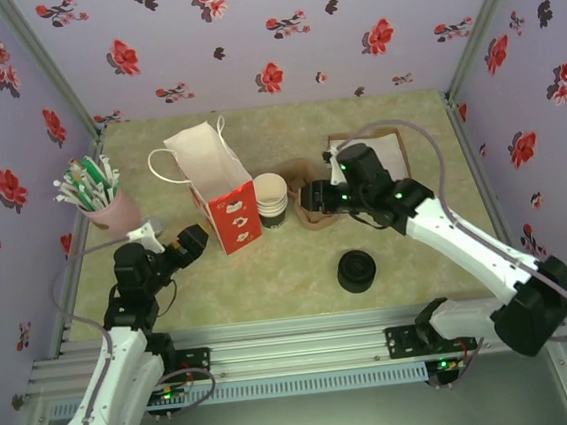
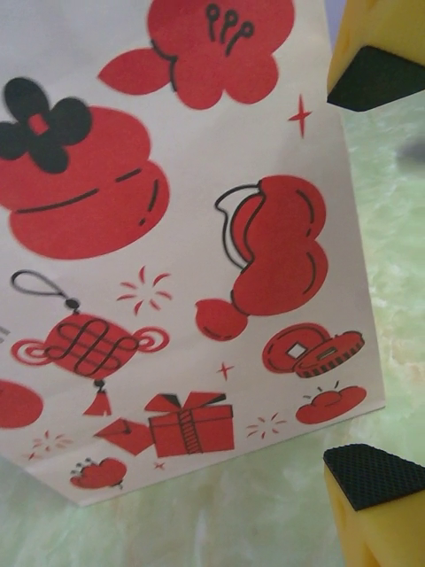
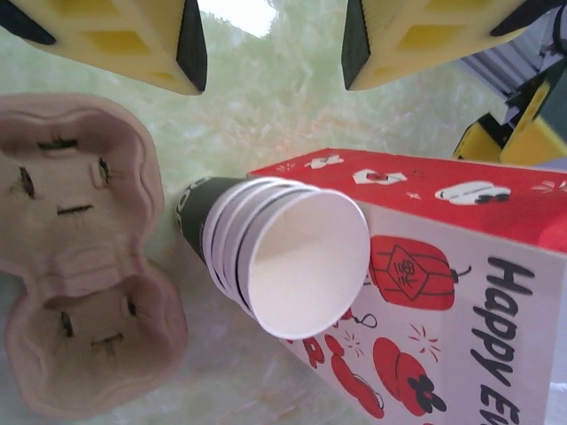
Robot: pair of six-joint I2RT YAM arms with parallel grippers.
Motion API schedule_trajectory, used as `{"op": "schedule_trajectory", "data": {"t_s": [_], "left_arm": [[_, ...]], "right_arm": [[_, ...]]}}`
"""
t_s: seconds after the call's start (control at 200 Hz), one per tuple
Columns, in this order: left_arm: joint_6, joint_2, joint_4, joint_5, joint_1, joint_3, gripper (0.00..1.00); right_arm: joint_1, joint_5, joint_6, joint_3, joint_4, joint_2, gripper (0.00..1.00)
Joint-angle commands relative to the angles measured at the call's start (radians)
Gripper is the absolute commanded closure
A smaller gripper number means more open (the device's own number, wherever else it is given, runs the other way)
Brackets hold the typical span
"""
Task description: Pack the takeout coffee
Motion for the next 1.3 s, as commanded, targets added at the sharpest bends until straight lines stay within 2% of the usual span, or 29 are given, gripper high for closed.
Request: {"op": "schedule_trajectory", "data": {"t_s": [0.0,0.135,0.325,0.43,0.6,0.78,1.02,1.115,1.295], "left_arm": [[0.046,-0.022,0.049,0.008,-0.044,-0.004,0.01],[0.097,-0.066,-0.098,-0.110,-0.104,0.035,0.01],[0.100,-0.211,-0.414,-0.287,-0.168,0.149,0.07],[0.034,-0.233,-0.535,-0.297,-0.188,0.194,0.14],[-0.035,-0.203,-0.639,-0.299,-0.276,0.249,0.27],[-0.088,-0.104,-0.605,-0.317,-0.401,0.262,0.42],[-0.118,0.073,-0.425,-0.413,-0.598,0.271,0.44],[-0.118,0.196,-0.335,-0.416,-0.628,0.287,0.44],[-0.099,0.371,-0.228,-0.431,-0.631,0.333,0.44]], "right_arm": [[0.013,0.128,-0.002,0.091,-0.035,0.064,0.54],[0.014,0.201,0.014,0.189,-0.110,0.146,0.58],[0.022,0.239,0.014,0.325,-0.206,0.264,0.61],[0.035,0.256,0.003,0.398,-0.251,0.331,0.62],[0.064,0.287,-0.011,0.513,-0.330,0.443,0.64],[0.096,0.349,-0.025,0.632,-0.425,0.547,0.68],[0.120,0.395,-0.033,0.727,-0.498,0.627,0.70],[0.124,0.409,-0.031,0.751,-0.520,0.648,0.70],[0.132,0.426,-0.031,0.768,-0.541,0.666,0.70]]}}
